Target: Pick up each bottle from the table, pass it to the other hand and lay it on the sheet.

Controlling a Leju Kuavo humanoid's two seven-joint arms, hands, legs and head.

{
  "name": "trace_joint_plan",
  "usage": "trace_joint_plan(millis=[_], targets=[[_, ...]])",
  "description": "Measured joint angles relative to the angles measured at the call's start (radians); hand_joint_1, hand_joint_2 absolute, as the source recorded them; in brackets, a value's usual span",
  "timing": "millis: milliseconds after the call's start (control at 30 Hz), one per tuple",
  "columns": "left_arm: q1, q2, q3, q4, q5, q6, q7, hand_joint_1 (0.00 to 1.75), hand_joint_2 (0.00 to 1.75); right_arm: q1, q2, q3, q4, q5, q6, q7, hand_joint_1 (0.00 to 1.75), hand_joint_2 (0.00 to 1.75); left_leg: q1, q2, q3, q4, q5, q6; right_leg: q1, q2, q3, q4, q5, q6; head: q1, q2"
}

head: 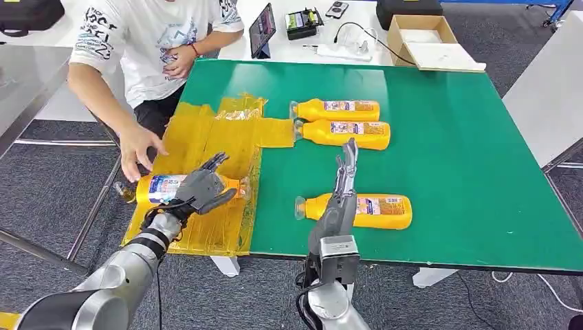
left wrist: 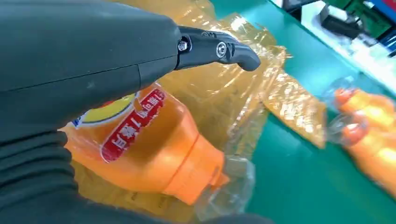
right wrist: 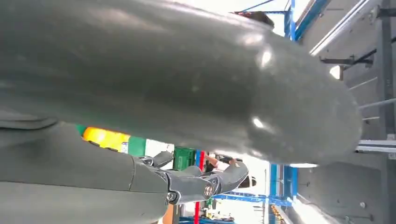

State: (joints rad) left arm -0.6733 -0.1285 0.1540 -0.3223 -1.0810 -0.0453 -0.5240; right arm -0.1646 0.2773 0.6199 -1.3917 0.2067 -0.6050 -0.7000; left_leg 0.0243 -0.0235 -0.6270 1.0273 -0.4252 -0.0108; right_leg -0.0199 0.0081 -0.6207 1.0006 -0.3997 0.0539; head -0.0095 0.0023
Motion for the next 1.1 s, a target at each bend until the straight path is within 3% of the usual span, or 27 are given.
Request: trace_joint_plan(millis=[33, 67, 100, 200, 267, 433, 500, 600, 700, 1100], targets=[[0.0, -0.006, 0.016, -0.002, 0.053, -0.014, -0.027, 0.0, 0.0, 0.0, 0.0, 0.0, 0.003, 0.005, 0.001, 0.0, 0.0, 0.0, 0.0, 0.0, 0.0, 0.0, 0.0, 0.0, 0.0, 0.0, 0.0, 0.0, 0.0, 0.0, 0.0, 0.0], [0.004, -0.016, 0.044, -0.008, 0.138, -0.018, -0.059, 0.0, 0.0, 0.0, 0.0, -0.002, 0.007, 0.015, 0.003, 0.0, 0.0, 1.75, 0.0, 0.0, 0.0, 0.0, 0.0, 0.0, 0.0, 0.0, -0.001, 0.0, 0.0, 0.0, 0.0, 0.0], [0.008, -0.028, 0.07, -0.017, 0.206, 0.0, -0.088, 0.0, 1.75, 0.0, 0.001, -0.002, 0.013, 0.031, 0.01, 0.0, 0.0, 1.75, 0.0, 0.0, -0.001, 0.0, 0.0, 0.0, 0.0, 0.0, -0.001, 0.0, 0.0, 0.0, 0.0, 0.0], [0.036, -0.081, 0.171, -0.125, 0.486, 0.149, -0.142, 0.0, 1.75, -0.001, 0.003, -0.017, 0.085, 0.222, 0.059, 0.06, 0.0, 1.75, 0.0, 0.002, -0.002, 0.0, 0.0, 0.0, 0.0, 0.0, -0.003, 0.0, 0.001, 0.0, 0.0, 0.0], [0.073, -0.112, 0.162, -0.265, 0.636, 0.3, -0.142, 0.0, 1.75, -0.008, 0.003, -0.035, 0.159, 0.345, 0.071, 0.123, 0.0, 1.75, 0.0, 0.002, -0.002, 0.0, 0.0, 0.0, 0.0, 0.001, -0.004, 0.0, 0.001, 0.0, 0.0, 0.0], [0.247, -0.126, -0.015, -0.61, 0.752, 0.653, -0.143, 0.0, 1.75, -0.034, -0.028, -0.142, 0.298, 0.494, 0.05, 0.198, 0.0, 1.75, 0.0, -0.001, -0.006, 0.0, -0.001, 0.0, 0.0, 0.0, -0.006, 0.0, 0.0, 0.001, 0.0, 0.0], [0.326, -0.128, -0.108, -0.729, 0.742, 0.724, -0.143, 0.0, 1.75, -0.042, -0.058, -0.191, 0.31, 0.576, 0.056, 0.26, 0.0, 1.75, -0.001, -0.002, -0.008, 0.0, -0.001, 0.001, -0.001, -0.001, -0.007, -0.001, 0.0, 0.001, 0.0, 0.0], [0.441, -0.142, -0.211, -0.904, 0.647, 0.741, -0.143, 0.0, 1.75, -0.055, -0.125, -0.257, 0.311, 0.684, 0.135, 0.348, 0.0, 1.75, -0.002, -0.001, -0.009, 0.001, -0.003, 0.003, -0.001, -0.001, -0.007, -0.003, 0.0, 0.001, 0.001, 0.0], [0.51, -0.151, -0.266, -1.016, 0.616, 0.742, -0.143, 0.0, 1.75, -0.066, -0.172, -0.306, 0.311, 0.711, 0.169, 0.368, 0.0, 1.75, -0.002, -0.001, -0.009, 0.001, -0.003, 0.004, -0.002, -0.001, -0.007, -0.003, 0.0, 0.001, 0.0, 0.0], [0.573, -0.163, -0.321, -1.15, 0.612, 0.742, -0.143, 0.0, 1.75, -0.076, -0.225, -0.349, 0.312, 0.717, 0.176, 0.371, 0.0, 1.75, -0.001, 0.001, -0.009, 0.001, -0.003, 0.004, 0.0, 0.0, -0.008, -0.003, 0.0, 0.001, 0.0, 0.0]])
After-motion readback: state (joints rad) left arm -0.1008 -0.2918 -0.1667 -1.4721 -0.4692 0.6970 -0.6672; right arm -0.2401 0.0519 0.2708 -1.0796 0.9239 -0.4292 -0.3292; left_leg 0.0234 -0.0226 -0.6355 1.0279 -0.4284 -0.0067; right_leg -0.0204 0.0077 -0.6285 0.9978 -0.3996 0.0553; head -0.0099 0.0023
